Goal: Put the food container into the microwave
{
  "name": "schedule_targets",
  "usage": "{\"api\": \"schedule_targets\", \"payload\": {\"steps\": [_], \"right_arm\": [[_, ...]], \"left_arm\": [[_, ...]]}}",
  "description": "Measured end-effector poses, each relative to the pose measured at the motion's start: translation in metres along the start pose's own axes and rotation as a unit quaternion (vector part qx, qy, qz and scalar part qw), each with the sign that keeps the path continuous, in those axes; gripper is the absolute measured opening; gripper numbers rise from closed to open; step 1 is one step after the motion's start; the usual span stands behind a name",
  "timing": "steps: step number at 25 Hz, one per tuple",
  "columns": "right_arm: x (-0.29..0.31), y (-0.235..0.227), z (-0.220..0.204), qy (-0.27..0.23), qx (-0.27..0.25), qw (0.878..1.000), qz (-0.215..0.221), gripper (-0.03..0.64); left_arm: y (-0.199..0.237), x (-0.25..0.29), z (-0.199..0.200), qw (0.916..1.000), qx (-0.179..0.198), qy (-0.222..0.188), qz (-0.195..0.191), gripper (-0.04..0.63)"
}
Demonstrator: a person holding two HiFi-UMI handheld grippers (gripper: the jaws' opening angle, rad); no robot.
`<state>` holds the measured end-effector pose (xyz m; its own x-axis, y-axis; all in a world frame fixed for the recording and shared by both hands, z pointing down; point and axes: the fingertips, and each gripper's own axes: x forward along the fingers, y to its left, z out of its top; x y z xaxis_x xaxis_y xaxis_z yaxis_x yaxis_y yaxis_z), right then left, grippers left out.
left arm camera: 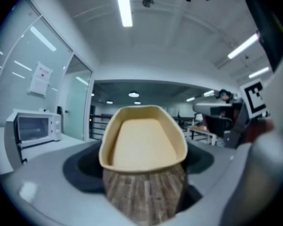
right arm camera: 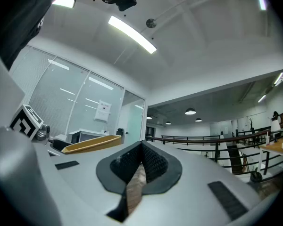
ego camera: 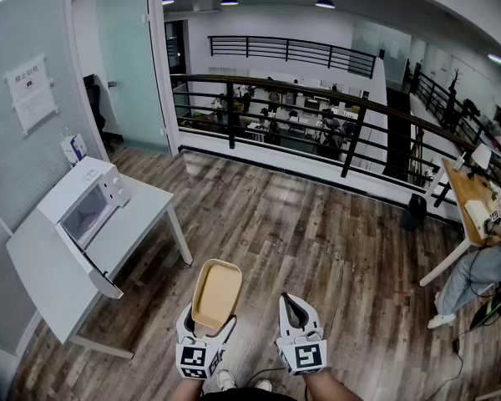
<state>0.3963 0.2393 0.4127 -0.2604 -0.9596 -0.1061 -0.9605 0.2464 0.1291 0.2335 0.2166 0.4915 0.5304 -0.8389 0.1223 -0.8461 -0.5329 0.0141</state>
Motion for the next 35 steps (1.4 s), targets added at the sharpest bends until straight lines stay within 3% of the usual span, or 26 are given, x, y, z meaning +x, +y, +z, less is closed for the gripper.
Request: {"api": "schedule_targets", "payload": {"steps": [7, 25, 35], "right_arm": [[0.016, 0.026, 0.003, -0.015, 0.008, 1.000, 0.014, -0.002], [0.064, 0.081, 0.023, -0.013, 0.014, 1.000, 0.013, -0.002], [0.091, 0.075, 0.024, -0.011, 0.014, 1.000, 0.013, -0.002]], "left_arm": [[0.025, -0.003, 0.004, 0.9999, 0.003, 0.009, 0.014, 0.477], [0.098, -0.011, 0.009, 1.0000, 0.002, -0.004, 0.004, 0.477], [0.109, 0.004, 0.011, 1.0000, 0.006, -0.001, -0.005, 0.477]]}}
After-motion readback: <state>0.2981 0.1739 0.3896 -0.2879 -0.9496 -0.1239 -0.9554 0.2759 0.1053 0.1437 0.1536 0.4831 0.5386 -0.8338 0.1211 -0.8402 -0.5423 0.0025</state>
